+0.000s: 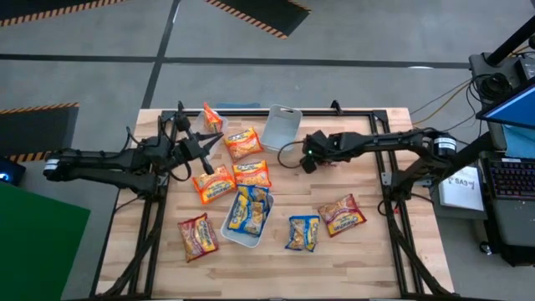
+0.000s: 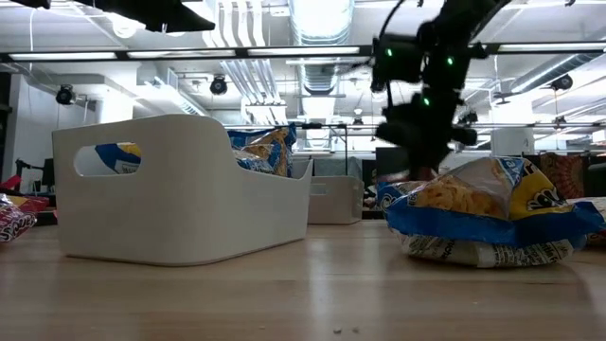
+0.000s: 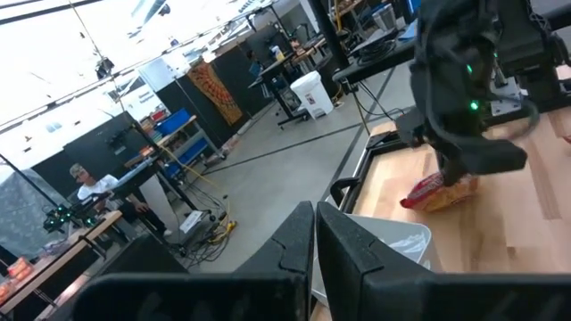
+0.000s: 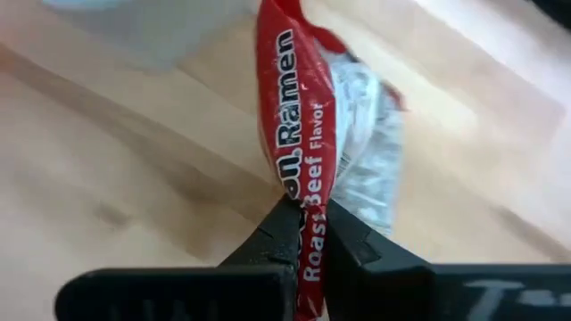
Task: Sort Maruchan noodles
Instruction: Put the top red noodle pack into the gray bin, then put the orange noodle pack into the transparent bin
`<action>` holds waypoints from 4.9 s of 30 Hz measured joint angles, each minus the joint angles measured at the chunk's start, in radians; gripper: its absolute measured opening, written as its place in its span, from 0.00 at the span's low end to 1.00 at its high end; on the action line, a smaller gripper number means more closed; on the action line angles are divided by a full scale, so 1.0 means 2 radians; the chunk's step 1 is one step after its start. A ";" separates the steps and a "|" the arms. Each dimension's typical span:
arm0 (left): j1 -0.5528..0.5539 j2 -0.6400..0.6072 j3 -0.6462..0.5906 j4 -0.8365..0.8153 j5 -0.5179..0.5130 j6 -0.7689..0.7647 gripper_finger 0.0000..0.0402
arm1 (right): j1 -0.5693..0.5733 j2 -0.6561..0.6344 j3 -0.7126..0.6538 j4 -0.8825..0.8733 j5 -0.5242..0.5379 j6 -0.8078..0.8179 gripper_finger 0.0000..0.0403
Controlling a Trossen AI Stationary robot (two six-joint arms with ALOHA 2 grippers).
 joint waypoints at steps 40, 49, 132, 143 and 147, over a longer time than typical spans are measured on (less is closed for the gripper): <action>0.000 -0.042 0.000 -0.039 0.000 -0.017 0.00 | -0.069 -0.032 0.104 0.017 -0.149 -0.152 0.03; 0.000 -0.043 0.000 -0.039 0.000 -0.019 0.00 | -0.070 -0.032 0.103 0.055 -0.176 -0.174 0.03; 0.000 -0.043 0.000 -0.058 0.000 -0.025 0.00 | -0.278 0.103 0.139 0.199 -0.309 -0.340 0.27; 0.000 -0.043 0.000 -0.060 0.000 -0.041 0.00 | -0.276 0.099 0.175 0.179 -0.221 -0.297 0.32; 0.000 -0.041 0.000 -0.069 0.000 -0.054 0.00 | -0.259 0.076 0.183 0.150 -0.258 -0.297 0.29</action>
